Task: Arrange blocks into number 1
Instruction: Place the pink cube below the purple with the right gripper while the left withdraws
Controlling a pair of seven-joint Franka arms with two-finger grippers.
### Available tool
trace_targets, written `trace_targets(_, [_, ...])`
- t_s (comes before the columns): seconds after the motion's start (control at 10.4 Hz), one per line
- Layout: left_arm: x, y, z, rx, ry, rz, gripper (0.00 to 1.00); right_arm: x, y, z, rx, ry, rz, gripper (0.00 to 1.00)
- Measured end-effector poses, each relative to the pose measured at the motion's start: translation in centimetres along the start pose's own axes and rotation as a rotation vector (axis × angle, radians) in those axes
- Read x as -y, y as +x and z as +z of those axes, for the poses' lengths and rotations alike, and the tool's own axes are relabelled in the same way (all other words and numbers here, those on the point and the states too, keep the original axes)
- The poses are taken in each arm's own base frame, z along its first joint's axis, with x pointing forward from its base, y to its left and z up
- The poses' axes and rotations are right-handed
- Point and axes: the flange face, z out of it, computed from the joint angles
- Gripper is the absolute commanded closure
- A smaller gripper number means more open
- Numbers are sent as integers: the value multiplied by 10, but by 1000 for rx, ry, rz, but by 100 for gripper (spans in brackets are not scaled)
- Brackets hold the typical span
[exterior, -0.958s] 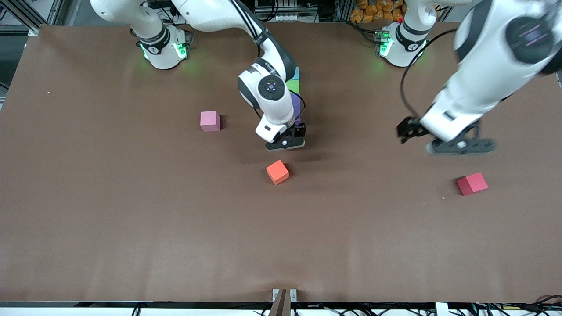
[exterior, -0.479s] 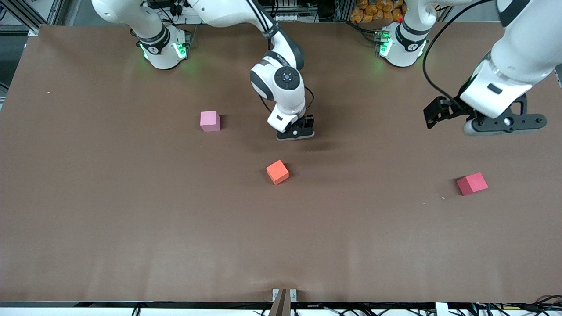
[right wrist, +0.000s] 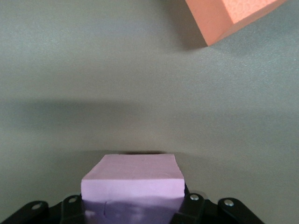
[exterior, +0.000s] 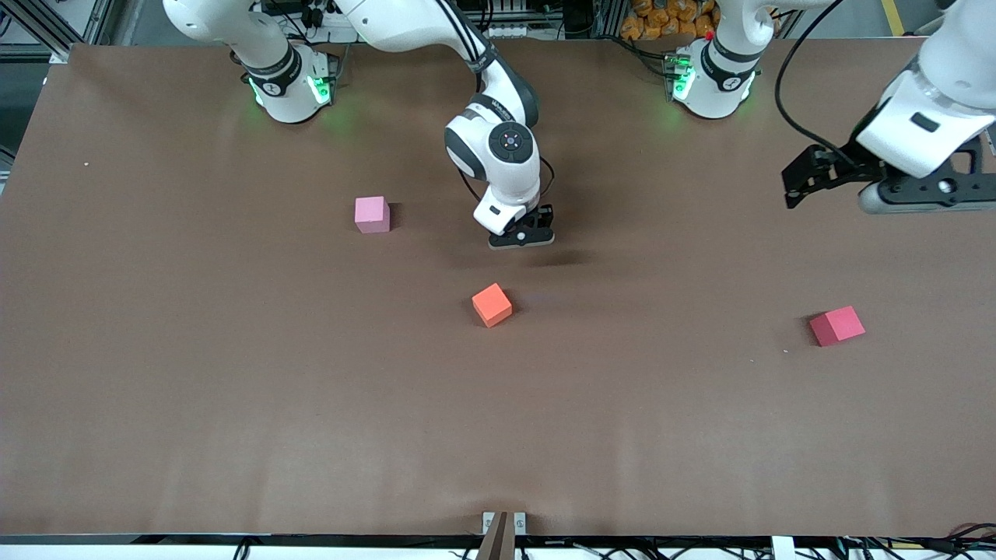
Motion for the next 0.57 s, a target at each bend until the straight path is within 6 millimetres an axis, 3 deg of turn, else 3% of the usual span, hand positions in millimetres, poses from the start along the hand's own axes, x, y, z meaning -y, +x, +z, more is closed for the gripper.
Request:
trace_targets(0.1, [3,-2,1,1,1,2,0,-1,0,2,2,-3,1,0])
trace_targets(0.38, [1,-3,7,6,3,18,0,-2,0,2,1,-3,6,0])
trace_targets(0.57, [-9,-5,8,5,2,37,0,-6,13,-29,-19,22,35,0])
